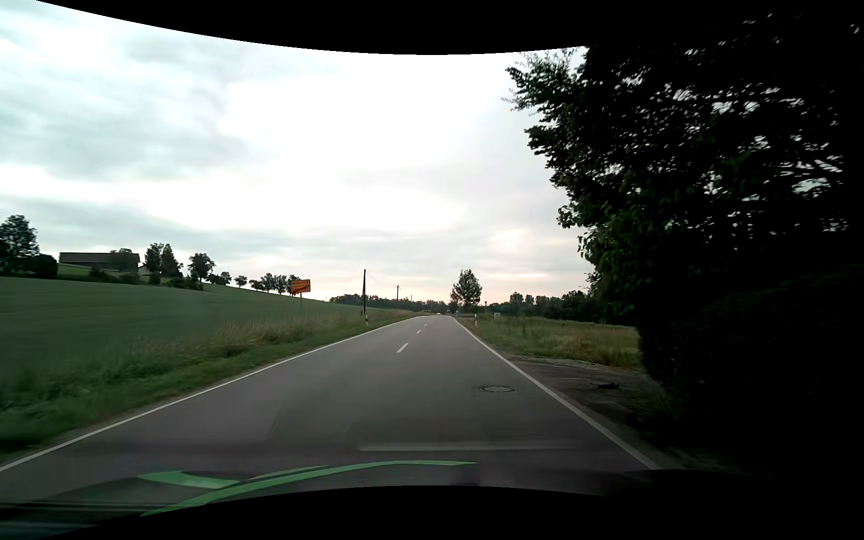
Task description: Follow the waypoints while adhering to traffic rules and regulations
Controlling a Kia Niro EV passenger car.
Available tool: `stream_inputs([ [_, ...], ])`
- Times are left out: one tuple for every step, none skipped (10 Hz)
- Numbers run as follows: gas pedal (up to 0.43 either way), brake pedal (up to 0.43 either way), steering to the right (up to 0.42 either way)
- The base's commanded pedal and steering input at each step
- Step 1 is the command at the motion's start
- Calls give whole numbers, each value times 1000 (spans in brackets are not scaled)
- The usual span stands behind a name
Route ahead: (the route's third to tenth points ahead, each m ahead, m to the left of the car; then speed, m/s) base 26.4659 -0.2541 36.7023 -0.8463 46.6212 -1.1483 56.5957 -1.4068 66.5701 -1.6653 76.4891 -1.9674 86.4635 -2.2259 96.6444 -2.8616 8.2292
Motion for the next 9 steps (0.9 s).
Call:
stream_inputs([
  [260, 0, 1],
  [260, 0, 1],
  [268, 0, 3],
  [268, 0, 6],
  [268, 0, 8],
  [268, 0, 9],
  [268, 0, 9],
  [268, 0, 8],
  [268, 0, 9],
])
